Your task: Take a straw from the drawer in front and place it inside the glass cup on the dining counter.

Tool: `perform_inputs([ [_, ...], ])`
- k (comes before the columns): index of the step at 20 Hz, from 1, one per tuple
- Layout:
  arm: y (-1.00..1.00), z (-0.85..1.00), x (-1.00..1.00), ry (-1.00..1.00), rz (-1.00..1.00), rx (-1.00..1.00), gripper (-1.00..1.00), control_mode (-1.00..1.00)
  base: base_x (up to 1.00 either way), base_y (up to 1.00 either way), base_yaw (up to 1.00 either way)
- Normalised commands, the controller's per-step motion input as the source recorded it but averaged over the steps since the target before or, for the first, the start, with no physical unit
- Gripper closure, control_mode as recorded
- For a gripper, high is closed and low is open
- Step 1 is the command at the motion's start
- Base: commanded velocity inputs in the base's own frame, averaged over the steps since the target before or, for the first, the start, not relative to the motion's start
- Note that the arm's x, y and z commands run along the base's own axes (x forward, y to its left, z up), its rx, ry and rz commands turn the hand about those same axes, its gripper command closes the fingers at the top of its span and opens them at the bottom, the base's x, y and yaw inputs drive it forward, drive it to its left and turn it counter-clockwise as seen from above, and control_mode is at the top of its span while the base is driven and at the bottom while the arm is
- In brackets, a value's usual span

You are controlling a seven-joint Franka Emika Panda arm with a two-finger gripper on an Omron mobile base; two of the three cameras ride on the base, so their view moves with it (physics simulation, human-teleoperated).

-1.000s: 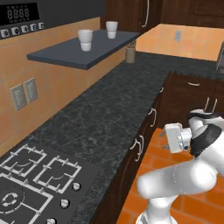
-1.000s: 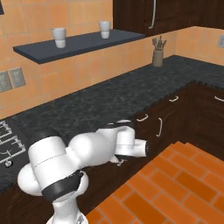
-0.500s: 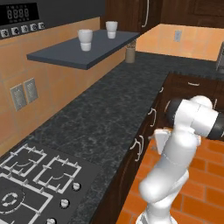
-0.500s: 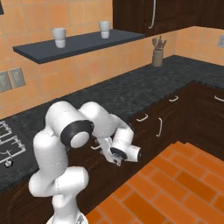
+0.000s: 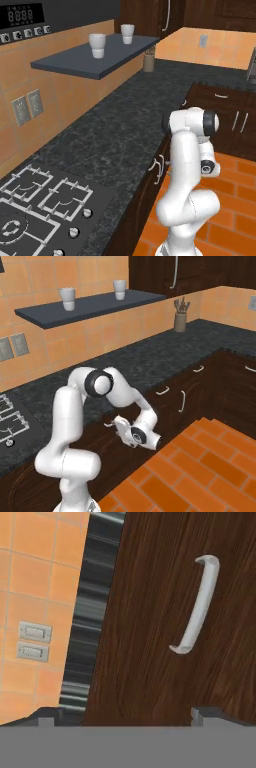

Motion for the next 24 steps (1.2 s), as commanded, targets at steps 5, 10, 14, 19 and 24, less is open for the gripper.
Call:
perform_inputs([
  [5, 0.0, -0.4, 0.65, -0.05, 0.0, 0.04, -1.0, -1.0, 0.0, 0.0, 0.0],
  [10, 0.02, -0.34, 0.65, -0.03, 0.0, 0.01, -1.0, -1.0, 0.0, 0.0, 0.0],
  [14, 0.21, -0.36, 0.46, 0.0, 0.0, 0.0, -1.0, -1.0, 0.0, 0.0, 0.0],
  [19, 0.26, -0.24, 0.34, 0.0, 0.0, 0.0, -1.0, -1.0, 0.0, 0.0, 0.0],
  [24, 0.16, -0.01, 0.07, -0.06, 0.0, 0.0, -1.0, -1.0, 0.0, 0.0, 0.0],
])
